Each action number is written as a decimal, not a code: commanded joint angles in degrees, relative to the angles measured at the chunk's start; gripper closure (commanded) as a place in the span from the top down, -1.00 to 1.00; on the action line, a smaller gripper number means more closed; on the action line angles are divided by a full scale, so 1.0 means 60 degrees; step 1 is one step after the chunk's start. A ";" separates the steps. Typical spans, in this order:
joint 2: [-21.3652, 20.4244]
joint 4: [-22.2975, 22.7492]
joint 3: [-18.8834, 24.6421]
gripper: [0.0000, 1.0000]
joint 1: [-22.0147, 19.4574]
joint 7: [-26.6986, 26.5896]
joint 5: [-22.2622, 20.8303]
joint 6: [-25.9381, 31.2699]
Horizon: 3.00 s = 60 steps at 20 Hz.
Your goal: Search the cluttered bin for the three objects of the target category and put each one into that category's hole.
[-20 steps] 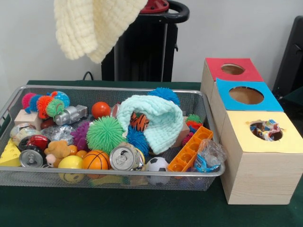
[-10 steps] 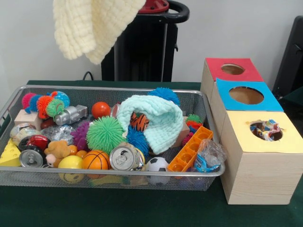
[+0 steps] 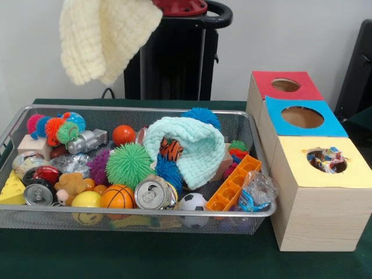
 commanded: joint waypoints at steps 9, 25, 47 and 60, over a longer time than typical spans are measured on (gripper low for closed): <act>0.1012 0.1608 0.2973 -1.00 -0.0676 0.3134 0.2163 -0.2137; 0.0992 0.1502 0.3522 -1.00 -0.1131 0.2484 0.2647 -0.2844; 0.1168 0.1638 0.3080 1.00 -0.0951 0.2444 0.3261 -0.3891; 0.0632 0.3102 0.2402 1.00 0.0536 0.3110 0.3534 -0.3364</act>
